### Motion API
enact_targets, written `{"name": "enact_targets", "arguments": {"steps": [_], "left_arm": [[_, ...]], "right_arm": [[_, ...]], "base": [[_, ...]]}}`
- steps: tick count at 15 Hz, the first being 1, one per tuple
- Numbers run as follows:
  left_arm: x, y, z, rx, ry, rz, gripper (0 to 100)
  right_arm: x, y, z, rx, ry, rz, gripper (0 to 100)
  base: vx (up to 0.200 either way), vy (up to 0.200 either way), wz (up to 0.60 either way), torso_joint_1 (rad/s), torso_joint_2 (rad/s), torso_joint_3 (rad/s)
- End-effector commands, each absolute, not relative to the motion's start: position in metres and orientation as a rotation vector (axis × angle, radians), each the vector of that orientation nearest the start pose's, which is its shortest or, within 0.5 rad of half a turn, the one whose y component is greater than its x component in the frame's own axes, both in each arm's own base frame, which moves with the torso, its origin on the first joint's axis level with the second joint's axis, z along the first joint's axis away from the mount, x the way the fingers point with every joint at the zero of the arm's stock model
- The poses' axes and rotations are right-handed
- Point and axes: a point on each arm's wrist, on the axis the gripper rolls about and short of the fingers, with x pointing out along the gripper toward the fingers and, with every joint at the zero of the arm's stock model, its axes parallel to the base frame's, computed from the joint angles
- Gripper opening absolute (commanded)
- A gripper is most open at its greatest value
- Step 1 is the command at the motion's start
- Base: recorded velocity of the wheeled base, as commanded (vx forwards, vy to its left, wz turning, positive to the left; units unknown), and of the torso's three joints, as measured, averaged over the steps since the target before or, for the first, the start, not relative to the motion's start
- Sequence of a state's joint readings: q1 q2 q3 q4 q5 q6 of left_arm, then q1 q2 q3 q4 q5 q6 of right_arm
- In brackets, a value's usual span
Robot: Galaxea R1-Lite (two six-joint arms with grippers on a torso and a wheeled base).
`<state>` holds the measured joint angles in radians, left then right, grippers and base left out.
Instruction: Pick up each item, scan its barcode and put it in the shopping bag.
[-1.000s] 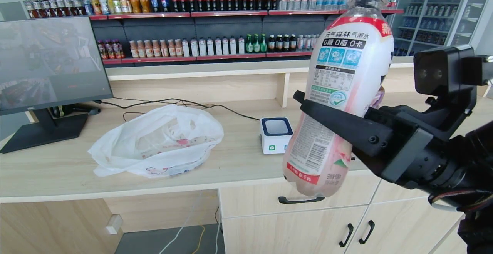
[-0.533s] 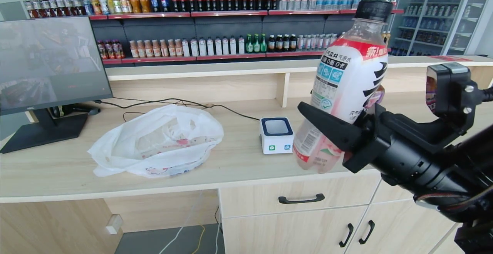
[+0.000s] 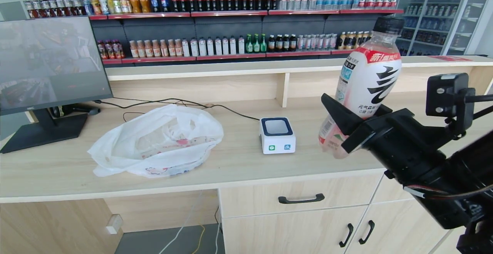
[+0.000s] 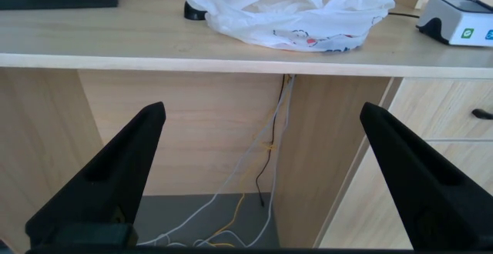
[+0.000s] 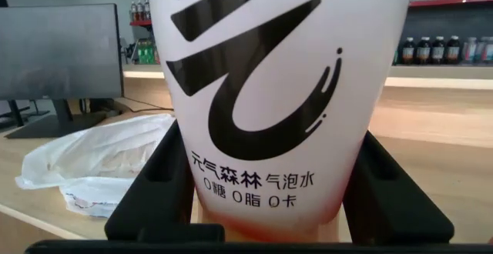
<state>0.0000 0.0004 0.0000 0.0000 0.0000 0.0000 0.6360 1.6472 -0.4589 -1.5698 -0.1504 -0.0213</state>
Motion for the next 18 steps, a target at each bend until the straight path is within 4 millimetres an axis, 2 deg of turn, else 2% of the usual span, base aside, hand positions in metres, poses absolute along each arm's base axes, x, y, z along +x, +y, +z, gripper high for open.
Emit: {"name": "enact_targets", "arguments": {"steps": [1,3,6,10,17,18], "left_arm": [[-0.023,0.000,0.075,0.000,0.000,0.000,100],[-0.023,0.000,0.075,-0.002,0.000,0.000,100],[-0.023,0.000,0.075,-0.003,0.000,0.000,100],[-0.023,0.000,0.075,-0.002,0.000,0.000,100],[-0.023,0.000,0.075,-0.002,0.000,0.000,100],[-0.023,0.000,0.075,-0.002,0.000,0.000,100]], "right_arm": [[0.208,0.150,0.200,0.123,-0.350,0.478,0],[0.209,0.151,0.199,0.127,-0.345,0.480,0],[0.198,0.141,0.198,0.125,-0.335,0.473,0],[0.200,0.138,0.198,0.140,-0.335,0.464,0],[0.204,0.141,0.194,0.135,-0.316,0.466,0],[0.205,0.142,0.193,0.135,-0.313,0.465,0]], "base": [[0.000,0.000,0.00,0.000,0.00,0.000],[0.000,0.000,0.00,0.000,0.00,0.000],[0.000,0.000,0.00,0.000,0.00,0.000],[0.000,0.000,0.00,0.000,0.00,0.000],[0.000,0.200,0.00,0.000,0.00,0.002],[0.000,0.000,0.00,0.000,0.00,0.000]]}}
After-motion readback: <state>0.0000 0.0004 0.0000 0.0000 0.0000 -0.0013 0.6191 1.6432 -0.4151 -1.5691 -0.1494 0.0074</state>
